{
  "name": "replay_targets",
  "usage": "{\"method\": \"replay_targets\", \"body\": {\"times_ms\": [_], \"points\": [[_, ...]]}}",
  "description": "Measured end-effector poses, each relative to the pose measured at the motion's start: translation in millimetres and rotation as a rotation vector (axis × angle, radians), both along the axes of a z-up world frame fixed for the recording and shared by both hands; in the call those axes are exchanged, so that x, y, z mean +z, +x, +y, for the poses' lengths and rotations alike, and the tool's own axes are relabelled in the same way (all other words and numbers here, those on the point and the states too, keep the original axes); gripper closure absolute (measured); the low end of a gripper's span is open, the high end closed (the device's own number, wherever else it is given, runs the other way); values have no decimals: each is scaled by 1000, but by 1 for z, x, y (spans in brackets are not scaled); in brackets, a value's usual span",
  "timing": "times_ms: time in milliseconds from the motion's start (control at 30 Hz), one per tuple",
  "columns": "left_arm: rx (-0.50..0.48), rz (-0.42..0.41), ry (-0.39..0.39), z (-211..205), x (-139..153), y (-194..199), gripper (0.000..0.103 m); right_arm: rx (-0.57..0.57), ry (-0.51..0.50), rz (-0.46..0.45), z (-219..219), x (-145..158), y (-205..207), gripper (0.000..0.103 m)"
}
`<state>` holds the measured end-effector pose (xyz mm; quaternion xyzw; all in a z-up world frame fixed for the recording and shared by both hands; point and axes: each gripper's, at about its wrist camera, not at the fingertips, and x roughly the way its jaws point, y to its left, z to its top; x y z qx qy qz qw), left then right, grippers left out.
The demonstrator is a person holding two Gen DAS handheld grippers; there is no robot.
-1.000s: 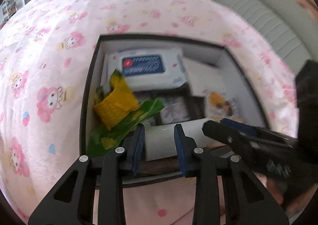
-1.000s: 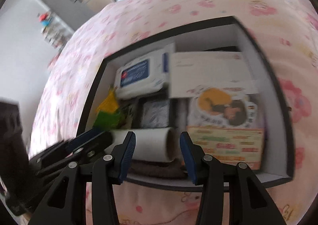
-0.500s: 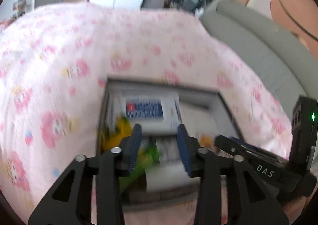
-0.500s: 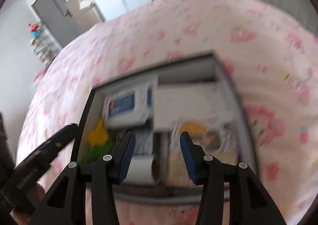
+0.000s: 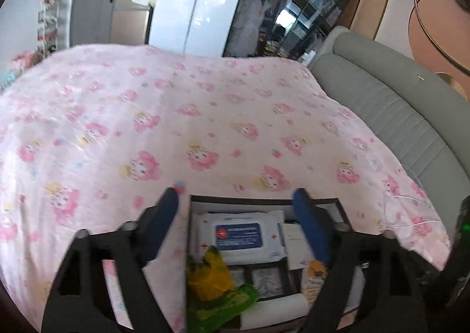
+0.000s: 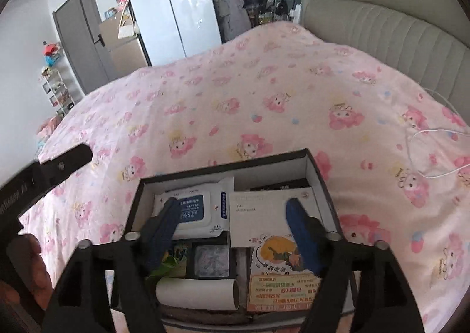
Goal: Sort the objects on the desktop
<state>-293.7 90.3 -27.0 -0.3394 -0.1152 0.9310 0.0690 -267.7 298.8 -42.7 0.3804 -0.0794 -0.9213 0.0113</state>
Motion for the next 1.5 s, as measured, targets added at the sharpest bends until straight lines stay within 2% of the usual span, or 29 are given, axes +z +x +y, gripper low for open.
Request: {"method": "replay_targets", "body": {"times_ms": [167,233,400,500,600,1067,1267,1500], "points": [[3,0,-37,-15,15,32,15,-22,18,41,-11,31,31,30],[7,1,-65,-19,22,46,9,-12,28,58,-18,42,45,29],[2,19,-115,-27,46,97,5,37,66,90,-42,66,90,29],[-5,32,-117,-31,60,126,3,50,71,100,-54,75,116,22],[13,49,-138,-37,72,156,3,53,68,117,-61,81,139,21],[29,88,-186,-58,87,261,1,124,74,173,-84,92,233,20],[53,92,-178,-62,79,295,1,139,74,192,-87,92,259,20],[81,105,-208,-60,71,321,1,136,87,202,-89,86,276,20]]}}
